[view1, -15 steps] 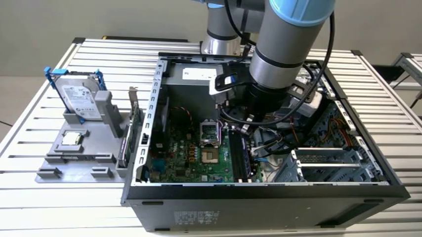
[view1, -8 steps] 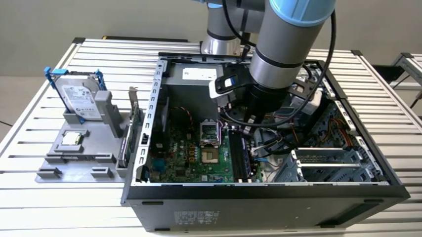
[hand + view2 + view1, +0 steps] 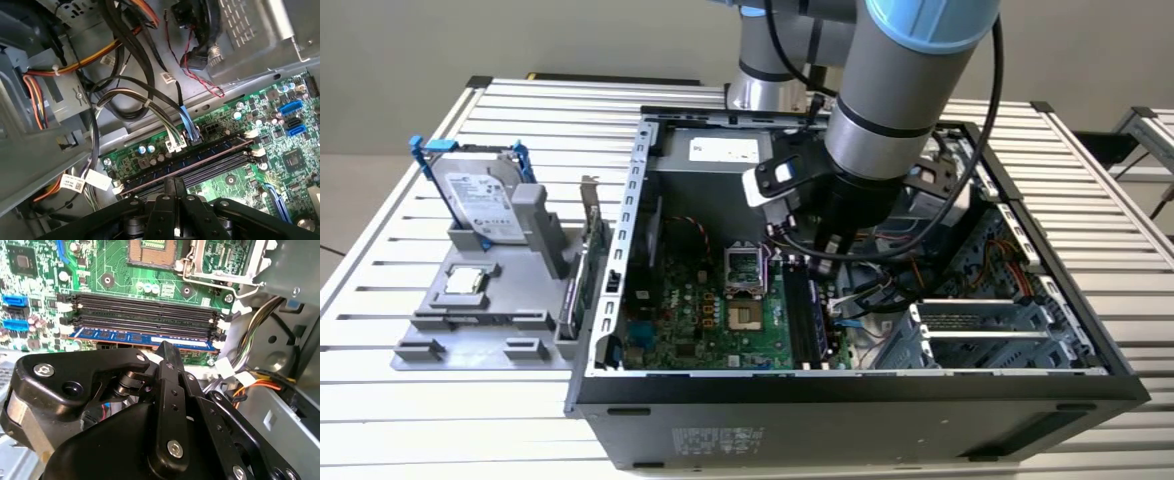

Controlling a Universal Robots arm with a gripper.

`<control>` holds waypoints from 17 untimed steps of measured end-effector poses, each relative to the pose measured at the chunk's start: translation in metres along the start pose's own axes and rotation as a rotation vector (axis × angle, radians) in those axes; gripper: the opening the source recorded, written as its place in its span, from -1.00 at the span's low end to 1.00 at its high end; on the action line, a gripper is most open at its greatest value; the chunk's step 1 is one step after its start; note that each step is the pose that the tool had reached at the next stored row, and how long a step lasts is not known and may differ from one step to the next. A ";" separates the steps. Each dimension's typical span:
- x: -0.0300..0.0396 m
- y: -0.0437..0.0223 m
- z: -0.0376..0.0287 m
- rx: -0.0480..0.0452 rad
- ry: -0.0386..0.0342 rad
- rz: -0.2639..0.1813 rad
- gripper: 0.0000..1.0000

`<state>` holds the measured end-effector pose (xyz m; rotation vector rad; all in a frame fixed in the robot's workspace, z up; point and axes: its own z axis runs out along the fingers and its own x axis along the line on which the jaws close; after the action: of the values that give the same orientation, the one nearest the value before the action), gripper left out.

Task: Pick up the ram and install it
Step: 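Press down the ram until it locks into place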

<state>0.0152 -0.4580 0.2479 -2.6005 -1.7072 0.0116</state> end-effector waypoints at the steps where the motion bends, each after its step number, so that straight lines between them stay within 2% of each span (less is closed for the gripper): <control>1: 0.0000 0.0000 0.0000 0.0003 0.0001 -0.013 -1.00; 17: 0.0006 -0.0003 0.0001 0.0052 0.0005 -0.213 -1.00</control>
<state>0.0152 -0.4573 0.2478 -2.3999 -1.9710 0.0103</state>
